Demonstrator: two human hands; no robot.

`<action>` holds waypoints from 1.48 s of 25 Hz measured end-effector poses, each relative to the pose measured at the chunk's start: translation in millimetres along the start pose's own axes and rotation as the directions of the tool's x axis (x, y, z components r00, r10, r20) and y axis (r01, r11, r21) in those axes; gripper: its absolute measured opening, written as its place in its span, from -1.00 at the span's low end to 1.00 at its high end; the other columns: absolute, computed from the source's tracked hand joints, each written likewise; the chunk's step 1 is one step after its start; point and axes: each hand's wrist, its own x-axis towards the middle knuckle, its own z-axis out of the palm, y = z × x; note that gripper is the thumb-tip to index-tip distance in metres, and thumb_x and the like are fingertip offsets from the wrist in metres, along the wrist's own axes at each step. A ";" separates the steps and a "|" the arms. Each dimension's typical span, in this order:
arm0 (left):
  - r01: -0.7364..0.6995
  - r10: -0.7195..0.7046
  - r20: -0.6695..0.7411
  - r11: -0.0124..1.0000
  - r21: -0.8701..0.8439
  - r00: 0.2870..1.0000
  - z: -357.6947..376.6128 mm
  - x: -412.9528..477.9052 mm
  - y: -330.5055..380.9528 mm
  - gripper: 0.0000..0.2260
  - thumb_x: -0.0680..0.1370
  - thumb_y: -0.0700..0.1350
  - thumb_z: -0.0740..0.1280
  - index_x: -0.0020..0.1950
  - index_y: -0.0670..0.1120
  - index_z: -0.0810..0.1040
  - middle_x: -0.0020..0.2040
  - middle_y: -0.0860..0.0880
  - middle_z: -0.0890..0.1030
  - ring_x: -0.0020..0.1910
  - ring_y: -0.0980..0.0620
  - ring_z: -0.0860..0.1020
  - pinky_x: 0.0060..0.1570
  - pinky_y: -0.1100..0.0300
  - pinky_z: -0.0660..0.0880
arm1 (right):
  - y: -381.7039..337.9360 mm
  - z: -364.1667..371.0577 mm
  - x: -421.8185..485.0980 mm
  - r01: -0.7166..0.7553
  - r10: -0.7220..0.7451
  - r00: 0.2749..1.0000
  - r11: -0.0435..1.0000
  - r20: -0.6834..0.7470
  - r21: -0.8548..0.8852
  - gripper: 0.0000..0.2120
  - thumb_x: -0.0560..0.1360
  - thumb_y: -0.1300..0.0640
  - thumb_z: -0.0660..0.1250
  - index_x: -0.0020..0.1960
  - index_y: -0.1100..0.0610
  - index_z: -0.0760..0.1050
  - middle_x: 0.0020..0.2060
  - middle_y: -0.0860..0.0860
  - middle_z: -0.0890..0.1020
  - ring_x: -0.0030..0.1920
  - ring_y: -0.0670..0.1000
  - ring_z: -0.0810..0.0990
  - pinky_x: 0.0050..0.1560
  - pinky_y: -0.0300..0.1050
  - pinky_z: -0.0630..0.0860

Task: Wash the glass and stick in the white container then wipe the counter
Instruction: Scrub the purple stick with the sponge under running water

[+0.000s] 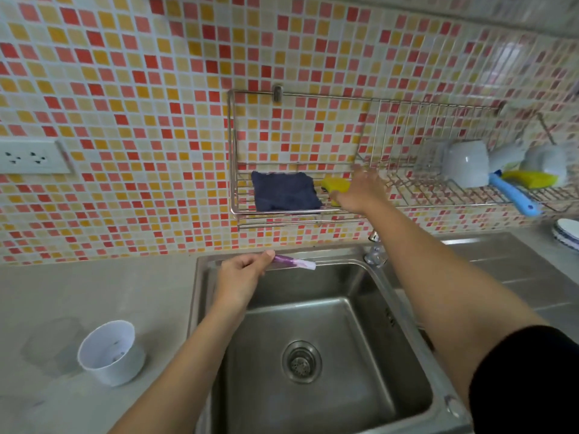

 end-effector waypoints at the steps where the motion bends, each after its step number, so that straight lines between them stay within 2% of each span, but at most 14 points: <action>1: 0.000 0.000 -0.021 1.000 0.002 1.000 10.5 1.8 1.0 -0.72 0.44 0.06 0.42 -0.43 0.00 0.61 -0.46 0.15 0.56 -0.25 0.04 0.51 0.00 0.05 0.42 | 0.7 -0.4 10.7 0.019 -0.019 0.997 1.000 0.070 0.001 -0.12 0.44 -0.23 0.28 0.52 0.08 -0.13 0.50 0.23 -0.04 0.49 0.24 -0.02 0.45 0.07 0.08; 5: -0.002 0.000 -0.097 1.000 -0.025 0.995 40.2 -1.5 -2.1 -0.75 0.45 0.06 0.41 -0.31 -0.08 0.64 -0.40 0.05 0.59 -0.25 0.02 0.53 -0.01 0.06 0.45 | 2.1 17.6 40.6 0.104 -0.109 0.959 0.994 0.261 0.032 -0.10 0.39 -0.19 0.35 0.52 0.06 -0.08 0.48 0.21 0.11 0.45 0.27 0.15 0.37 0.10 0.28; 7: 0.024 -0.025 -0.150 1.000 -0.013 0.988 51.7 -6.9 -7.4 -0.69 0.47 0.08 0.40 -0.21 -0.19 0.63 -0.35 -0.05 0.59 -0.25 0.01 0.53 -0.10 0.12 0.47 | 0.7 18.5 42.3 0.187 -0.179 0.952 0.982 0.248 -0.012 -0.21 0.46 -0.07 0.30 0.52 0.06 -0.06 0.47 0.24 0.15 0.42 0.30 0.19 0.36 0.11 0.30; 10: 0.143 -0.172 -0.188 0.977 -0.158 0.967 62.2 -9.8 -12.8 -0.77 0.49 -0.01 0.38 -0.25 -0.14 0.55 -0.40 -0.02 0.46 -0.36 0.05 0.41 -0.31 0.20 0.36 | 0.2 -3.2 18.9 0.330 -0.317 0.941 0.937 -0.119 0.112 -0.41 0.55 -0.03 0.11 0.50 0.07 0.01 0.38 0.29 0.26 0.30 0.31 0.34 0.23 0.12 0.35; 12: 0.274 -0.338 -0.122 0.889 -0.367 0.933 63.9 -9.4 -17.2 -0.86 0.51 -0.10 0.38 -0.22 -0.13 0.56 -0.44 0.00 0.45 -0.41 0.09 0.39 -0.38 0.26 0.34 | 9.9 -13.6 -17.5 0.503 -0.386 0.816 0.841 -0.430 0.198 -0.47 0.54 0.02 0.10 0.48 0.06 0.10 0.25 0.25 0.36 0.08 0.22 0.47 -0.04 0.00 0.43; 14: 0.381 -0.447 -0.033 0.796 -0.469 0.894 66.2 -14.0 -24.1 -0.90 0.52 -0.18 0.37 -0.18 -0.16 0.58 -0.50 0.02 0.48 -0.46 0.13 0.43 -0.43 0.33 0.39 | 29.3 -4.3 -63.3 0.632 -0.424 0.713 0.734 -0.559 0.250 -0.47 0.53 0.01 0.10 0.47 0.06 0.12 0.20 0.19 0.37 -0.11 0.06 0.48 -0.24 -0.12 0.39; 16: 0.434 -0.500 0.019 0.731 -0.526 0.866 69.4 -20.5 -29.8 -0.90 0.52 -0.23 0.35 -0.20 -0.19 0.56 -0.49 -0.02 0.52 -0.53 0.15 0.48 -0.51 0.39 0.44 | 50.2 27.1 -112.9 0.674 -0.485 0.707 0.683 -0.515 0.282 -0.45 0.55 -0.06 0.06 0.49 0.10 0.08 0.18 0.15 0.34 -0.17 -0.02 0.44 -0.28 -0.17 0.38; 18: 0.467 -0.539 0.036 0.693 -0.549 0.842 73.1 -25.3 -37.4 -0.86 0.52 -0.28 0.32 -0.24 -0.23 0.54 -0.46 -0.08 0.51 -0.59 0.16 0.48 -0.56 0.43 0.45 | 69.9 67.7 -144.8 0.668 -0.540 0.721 0.708 -0.433 0.229 -0.43 0.57 -0.10 0.01 0.48 0.18 0.08 0.18 0.16 0.32 -0.07 0.02 0.41 -0.13 -0.15 0.44; 21: 0.530 -0.585 0.080 0.659 -0.534 0.807 76.2 -33.0 -45.0 -0.83 0.53 -0.28 0.27 -0.26 -0.27 0.52 -0.52 -0.09 0.52 -0.62 0.15 0.48 -0.58 0.44 0.45 | 86.7 106.9 -148.6 0.599 -0.539 0.791 0.778 -0.289 0.189 -0.43 0.56 -0.08 -0.01 0.47 0.20 0.07 0.21 0.26 0.36 0.08 0.16 0.43 0.04 0.09 0.51; 23: 0.566 -0.598 0.127 0.637 -0.524 0.791 77.1 -37.1 -46.7 -0.82 0.54 -0.26 0.25 -0.24 -0.27 0.52 -0.54 -0.07 0.52 -0.62 0.15 0.48 -0.59 0.44 0.44 | 89.2 114.2 -149.6 0.567 -0.523 0.817 0.805 -0.242 0.175 -0.44 0.55 -0.04 0.00 0.48 0.19 0.06 0.22 0.29 0.37 0.06 0.25 0.48 0.03 0.14 0.52; 27: 0.630 -0.613 0.231 0.582 -0.514 0.755 76.6 -42.0 -41.4 -0.77 0.57 -0.23 0.23 -0.26 -0.24 0.50 -0.55 -0.05 0.52 -0.62 0.18 0.47 -0.61 0.46 0.40 | 89.4 119.7 -168.7 0.625 -0.613 0.775 0.779 -0.153 0.049 -0.41 0.50 -0.01 0.05 0.48 0.17 0.07 0.21 0.22 0.35 -0.03 0.21 0.54 -0.08 0.05 0.53; 30: 0.692 -0.639 0.314 0.509 -0.512 0.702 70.6 -45.3 -40.1 -0.77 0.57 -0.23 0.21 -0.28 -0.25 0.48 -0.55 -0.06 0.51 -0.63 0.17 0.47 -0.63 0.44 0.40 | 92.5 119.4 -169.5 0.529 -0.515 0.847 0.843 -0.132 0.098 -0.41 0.52 0.01 0.04 0.49 0.17 0.01 0.23 0.25 0.38 0.01 0.22 0.52 -0.05 0.08 0.52; 34: 0.722 -0.648 0.366 0.448 -0.527 0.669 66.7 -49.9 -36.2 -0.67 0.57 -0.23 0.21 -0.36 -0.31 0.52 -0.56 -0.09 0.51 -0.65 0.14 0.47 -0.65 0.42 0.40 | 95.1 119.7 -176.3 0.583 -0.574 0.811 0.810 -0.109 0.068 -0.42 0.51 0.01 0.03 0.48 0.17 0.05 0.24 0.19 0.29 0.00 0.21 0.54 -0.07 0.06 0.53; 37: 0.739 -0.638 0.418 0.390 -0.549 0.647 66.4 -52.7 -32.1 -0.64 0.56 -0.23 0.21 -0.39 -0.34 0.53 -0.54 -0.10 0.51 -0.64 0.12 0.48 -0.64 0.42 0.41 | 90.5 115.4 -179.5 0.486 -0.473 0.873 0.866 -0.124 0.121 -0.42 0.53 0.00 -0.01 0.49 0.20 0.02 0.26 0.25 0.33 0.06 0.24 0.51 0.00 0.10 0.51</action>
